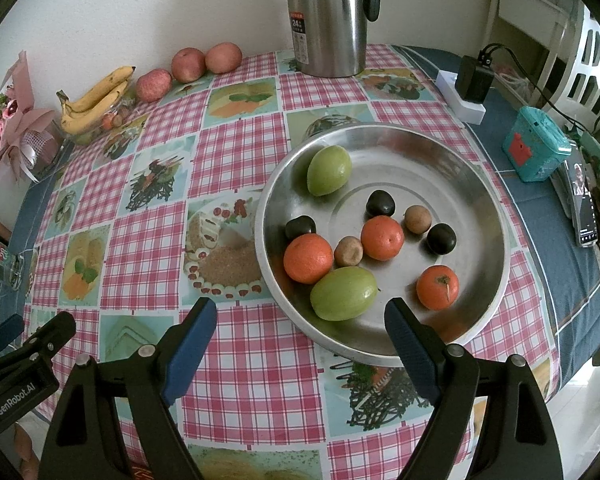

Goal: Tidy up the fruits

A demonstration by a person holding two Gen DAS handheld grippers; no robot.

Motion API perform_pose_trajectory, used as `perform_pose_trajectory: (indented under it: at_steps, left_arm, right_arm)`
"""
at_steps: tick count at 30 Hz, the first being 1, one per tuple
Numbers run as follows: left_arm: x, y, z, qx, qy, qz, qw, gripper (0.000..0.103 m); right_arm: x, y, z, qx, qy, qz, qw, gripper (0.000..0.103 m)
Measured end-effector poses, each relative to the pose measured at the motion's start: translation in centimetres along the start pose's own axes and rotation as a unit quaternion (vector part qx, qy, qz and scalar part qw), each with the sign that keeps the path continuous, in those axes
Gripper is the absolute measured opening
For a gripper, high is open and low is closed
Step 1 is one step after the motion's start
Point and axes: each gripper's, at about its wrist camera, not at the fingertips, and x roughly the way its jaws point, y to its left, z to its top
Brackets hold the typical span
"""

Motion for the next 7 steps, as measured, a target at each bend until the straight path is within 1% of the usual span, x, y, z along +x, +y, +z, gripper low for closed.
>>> perform_pose_trajectory:
  at_steps: [3, 7]
  left_arm:
    - [-0.57, 0.15, 0.14, 0.001, -0.015, -0.001, 0.9999, 0.097]
    - [-0.63, 0.22, 0.23, 0.001, -0.016, -0.002, 0.9999, 0.097]
  right_arm:
    - [0.01, 0.0, 0.02, 0.001, 0.0, 0.0, 1.0, 0.086]
    - [0.04, 0.0, 0.01, 0.0, 0.0, 0.0, 1.0, 0.086]
